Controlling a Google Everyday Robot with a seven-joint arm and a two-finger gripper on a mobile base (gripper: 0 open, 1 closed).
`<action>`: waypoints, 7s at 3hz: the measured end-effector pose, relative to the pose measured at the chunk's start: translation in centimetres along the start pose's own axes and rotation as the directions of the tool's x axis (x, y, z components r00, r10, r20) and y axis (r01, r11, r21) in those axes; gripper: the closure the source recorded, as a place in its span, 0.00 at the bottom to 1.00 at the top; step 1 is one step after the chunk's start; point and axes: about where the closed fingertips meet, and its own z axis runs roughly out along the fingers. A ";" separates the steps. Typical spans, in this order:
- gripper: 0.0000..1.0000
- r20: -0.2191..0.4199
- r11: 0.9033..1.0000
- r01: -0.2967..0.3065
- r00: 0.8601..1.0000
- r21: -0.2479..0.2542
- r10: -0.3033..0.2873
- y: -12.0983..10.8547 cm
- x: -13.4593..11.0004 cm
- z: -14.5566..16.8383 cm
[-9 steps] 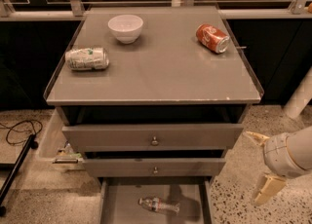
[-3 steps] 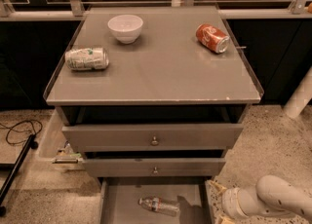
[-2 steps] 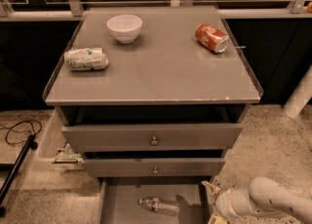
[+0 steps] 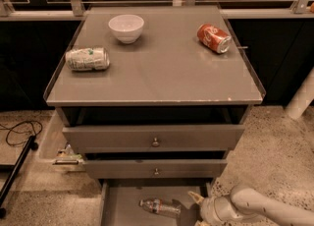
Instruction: Pick water bottle from bottom drawer and place on counter
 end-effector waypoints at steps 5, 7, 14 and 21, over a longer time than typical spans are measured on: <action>0.00 -0.044 0.984 0.090 0.995 0.151 -0.084 -6.3 5.1 6.0; 0.00 -0.057 0.984 0.079 0.996 0.158 -0.071 -8.0 5.8 9.7; 0.43 -0.042 0.990 0.040 0.999 0.134 -0.035 -6.5 7.2 16.1; 1.00 -0.026 0.959 0.082 0.997 0.272 -0.078 -4.8 6.3 5.3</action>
Offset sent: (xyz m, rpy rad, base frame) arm 0.0421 0.0302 -0.0859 0.0432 -0.1294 0.0019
